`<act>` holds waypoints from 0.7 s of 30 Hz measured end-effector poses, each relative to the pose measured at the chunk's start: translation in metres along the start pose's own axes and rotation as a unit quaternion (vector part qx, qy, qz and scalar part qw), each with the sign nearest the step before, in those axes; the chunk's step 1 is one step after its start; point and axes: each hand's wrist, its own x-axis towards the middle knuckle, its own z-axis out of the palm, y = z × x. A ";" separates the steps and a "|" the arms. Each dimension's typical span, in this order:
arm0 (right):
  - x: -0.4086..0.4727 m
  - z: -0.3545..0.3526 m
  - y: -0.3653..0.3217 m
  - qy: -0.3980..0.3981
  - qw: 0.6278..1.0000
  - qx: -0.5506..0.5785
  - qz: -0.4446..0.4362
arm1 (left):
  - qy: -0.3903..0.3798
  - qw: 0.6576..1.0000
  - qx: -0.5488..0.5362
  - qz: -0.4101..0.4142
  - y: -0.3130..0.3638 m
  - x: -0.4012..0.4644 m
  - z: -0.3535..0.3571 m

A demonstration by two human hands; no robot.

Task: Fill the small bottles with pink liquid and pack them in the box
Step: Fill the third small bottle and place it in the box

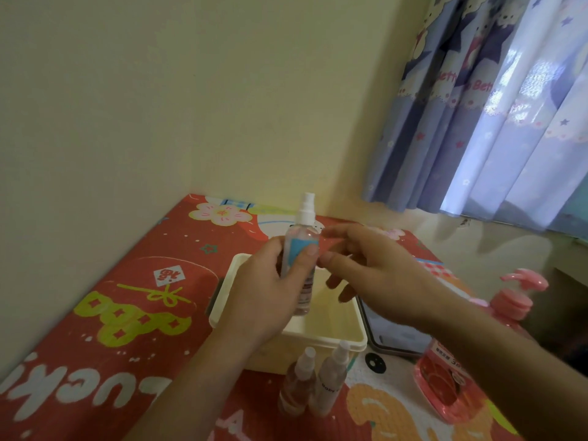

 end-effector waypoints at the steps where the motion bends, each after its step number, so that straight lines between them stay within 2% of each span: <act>1: 0.000 0.005 0.002 -0.005 1.000 0.016 0.007 | -0.004 0.999 -0.020 -0.025 -0.001 0.002 -0.003; 3: 0.001 0.015 0.003 -0.007 1.000 0.016 0.005 | -0.022 0.996 -0.062 -0.065 -0.004 0.006 -0.007; 6: 0.008 0.029 -0.002 0.010 0.999 -0.044 -0.021 | -0.021 0.988 -0.106 -0.108 -0.005 0.009 -0.011; 10: 0.021 0.041 -0.010 0.044 0.993 -0.110 -0.016 | -0.007 0.992 -0.065 -0.107 -0.007 0.013 -0.016; 13: 0.033 0.045 -0.013 0.039 0.994 -0.100 0.019 | -0.008 0.996 0.006 -0.086 -0.008 0.018 -0.027; 15: 0.046 0.048 -0.012 0.024 0.994 -0.073 0.074 | 0.038 0.994 0.069 -0.072 -0.016 0.025 -0.039; 18: 0.066 0.056 -0.004 -0.016 0.986 -0.012 0.166 | 0.117 0.969 0.206 -0.073 -0.034 0.033 -0.060; 21: 0.082 0.069 0.003 -0.062 0.974 0.004 0.219 | 0.112 0.939 0.311 -0.093 -0.051 0.036 -0.074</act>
